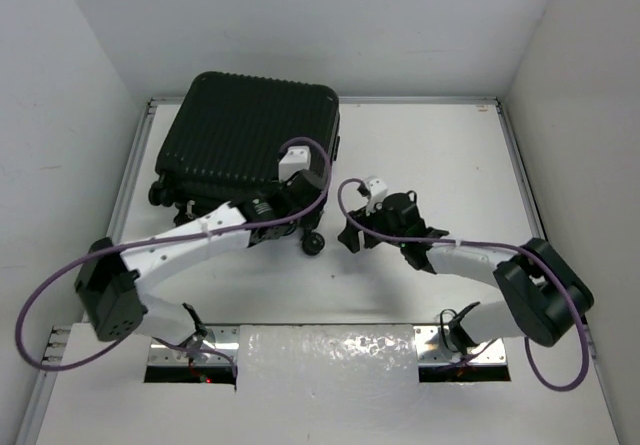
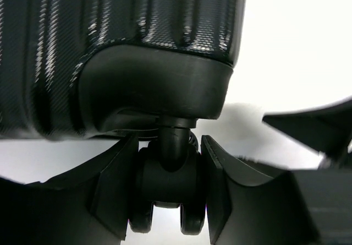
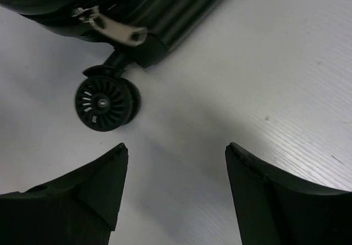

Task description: Pack the luggage

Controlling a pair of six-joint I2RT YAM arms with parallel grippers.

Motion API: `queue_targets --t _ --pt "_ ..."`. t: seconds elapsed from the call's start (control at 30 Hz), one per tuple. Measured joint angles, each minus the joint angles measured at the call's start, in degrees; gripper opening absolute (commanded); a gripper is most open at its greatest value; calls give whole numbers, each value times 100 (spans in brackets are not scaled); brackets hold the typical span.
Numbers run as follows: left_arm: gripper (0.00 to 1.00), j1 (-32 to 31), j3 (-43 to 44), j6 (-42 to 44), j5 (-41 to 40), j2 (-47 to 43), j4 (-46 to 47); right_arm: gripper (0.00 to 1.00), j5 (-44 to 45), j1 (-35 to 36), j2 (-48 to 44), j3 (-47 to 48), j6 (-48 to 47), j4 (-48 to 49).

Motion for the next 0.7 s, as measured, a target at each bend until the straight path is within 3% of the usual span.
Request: queue_targets --t 0.3,0.43,0.57,0.7 --pt "0 -4 -1290 28 42 -1635 -229 59 529 1246 750 251 -238 1143" --pt "0 -4 -1403 111 103 -1856 -337 55 940 1766 1075 514 -256 1766" --pt "0 -2 -1488 155 149 -1978 -334 52 1073 1812 1515 872 -149 2063" --pt "0 24 -1532 223 188 -2061 -339 40 1276 2006 1792 988 -136 2103"
